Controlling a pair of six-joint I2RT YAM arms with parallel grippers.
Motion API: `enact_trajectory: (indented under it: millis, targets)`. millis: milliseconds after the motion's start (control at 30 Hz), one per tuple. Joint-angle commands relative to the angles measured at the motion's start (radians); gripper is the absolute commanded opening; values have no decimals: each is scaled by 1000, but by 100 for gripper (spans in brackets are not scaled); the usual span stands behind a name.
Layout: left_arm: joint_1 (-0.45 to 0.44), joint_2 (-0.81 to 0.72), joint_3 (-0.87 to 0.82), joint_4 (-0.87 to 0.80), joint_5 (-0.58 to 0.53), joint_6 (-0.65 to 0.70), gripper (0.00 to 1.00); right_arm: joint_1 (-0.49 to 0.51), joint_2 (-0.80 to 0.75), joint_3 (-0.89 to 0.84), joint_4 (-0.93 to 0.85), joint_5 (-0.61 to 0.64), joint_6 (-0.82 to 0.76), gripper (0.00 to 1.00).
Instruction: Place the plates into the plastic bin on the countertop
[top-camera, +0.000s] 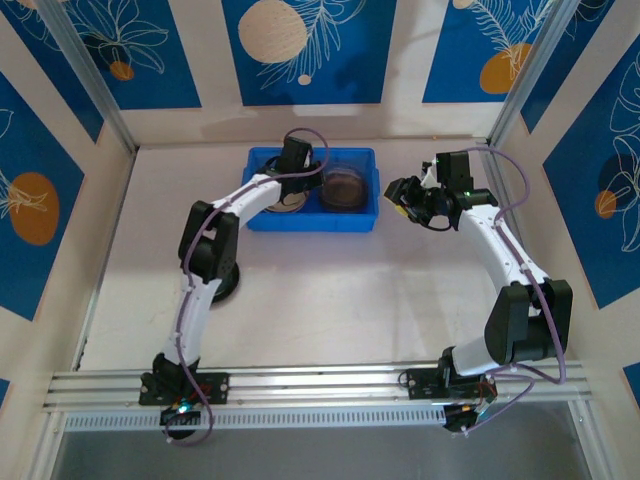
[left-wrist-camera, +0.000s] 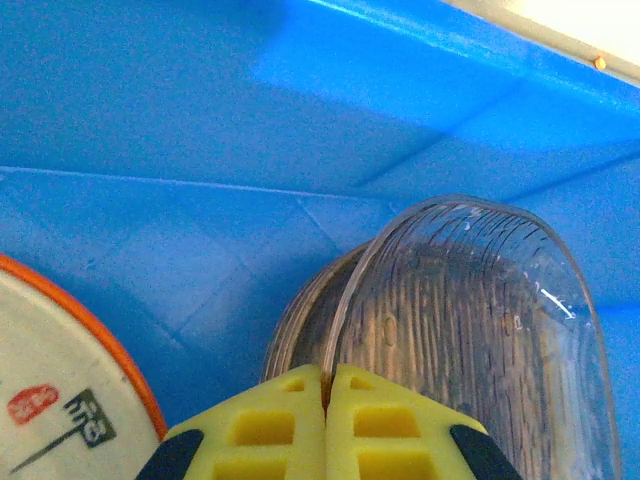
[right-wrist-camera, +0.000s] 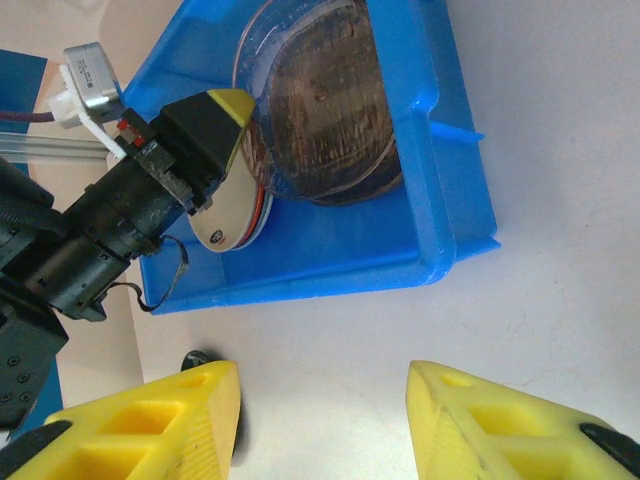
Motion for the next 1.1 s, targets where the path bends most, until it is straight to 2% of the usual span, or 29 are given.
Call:
enact_trajectory:
  millis: [0,67,100,200,267,600,733,833,967,1067]
  targets:
    - [-12,28,67,-37,-2,-15,0,3,-15,-10,3,-29,3,48]
    - [-14,38,87,-52,-2,-12,7,5,-10,-8,3,-31,4,48]
    - [-13,43,94,-58,-2,-12,13,6,-7,-6,3,-30,4,48]
    - [-15,50,101,-57,1,-11,40,12,-2,1,4,-33,6,48]
    - [-15,56,112,-66,1,-11,51,17,5,7,3,-38,6,48]
    - [-15,14,124,-74,-15,25,54,44,14,11,11,-29,6,48]
    - [-17,-29,98,-63,-17,57,61,59,14,9,20,-20,9,48]
    - [-18,-93,37,-44,-18,85,69,83,-3,-19,74,18,21,47]
    - [-18,-212,-93,-10,-15,98,71,163,-28,-73,171,102,56,47]
    - [-17,-309,-204,4,-12,102,73,227,-1,-56,187,89,79,47]
